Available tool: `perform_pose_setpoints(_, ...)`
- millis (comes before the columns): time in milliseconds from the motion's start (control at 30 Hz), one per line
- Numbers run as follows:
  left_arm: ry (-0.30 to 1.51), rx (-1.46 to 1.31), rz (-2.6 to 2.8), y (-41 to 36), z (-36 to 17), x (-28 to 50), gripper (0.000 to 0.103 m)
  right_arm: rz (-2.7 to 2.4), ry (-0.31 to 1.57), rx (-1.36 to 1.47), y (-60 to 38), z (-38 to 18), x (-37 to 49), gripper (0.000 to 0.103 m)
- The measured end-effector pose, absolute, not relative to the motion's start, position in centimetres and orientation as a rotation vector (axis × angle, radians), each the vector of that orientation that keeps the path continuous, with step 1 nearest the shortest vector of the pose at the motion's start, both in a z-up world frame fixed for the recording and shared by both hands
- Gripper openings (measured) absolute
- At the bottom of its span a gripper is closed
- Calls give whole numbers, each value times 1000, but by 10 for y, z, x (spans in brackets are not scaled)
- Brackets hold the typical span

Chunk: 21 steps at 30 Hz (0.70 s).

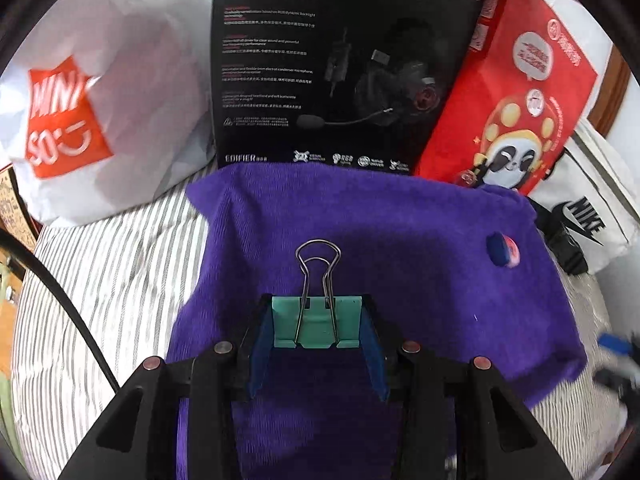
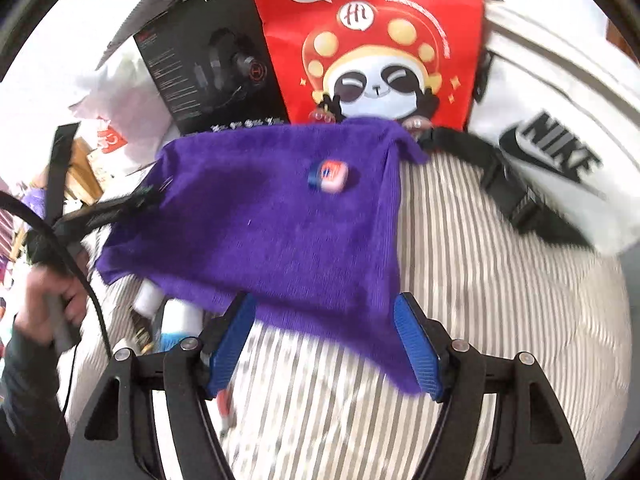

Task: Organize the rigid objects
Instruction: 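Lower the green clip onto the purple towel and open the left tool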

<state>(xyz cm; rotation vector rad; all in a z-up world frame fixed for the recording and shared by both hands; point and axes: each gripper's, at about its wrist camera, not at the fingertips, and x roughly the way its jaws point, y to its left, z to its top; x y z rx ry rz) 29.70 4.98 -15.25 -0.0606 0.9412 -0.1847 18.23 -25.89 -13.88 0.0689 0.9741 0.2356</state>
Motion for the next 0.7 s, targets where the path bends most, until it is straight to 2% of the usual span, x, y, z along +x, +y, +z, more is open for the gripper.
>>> perform_pose_setpoints(300, 1018, -2, -150, 29, -167, 342, 39, 242, 1012, 140, -271, -148, 153, 71)
perform_pose_setpoints(700, 1030, 90, -126, 3, -178, 352, 40, 257, 1000, 166, -273, -141, 143, 72)
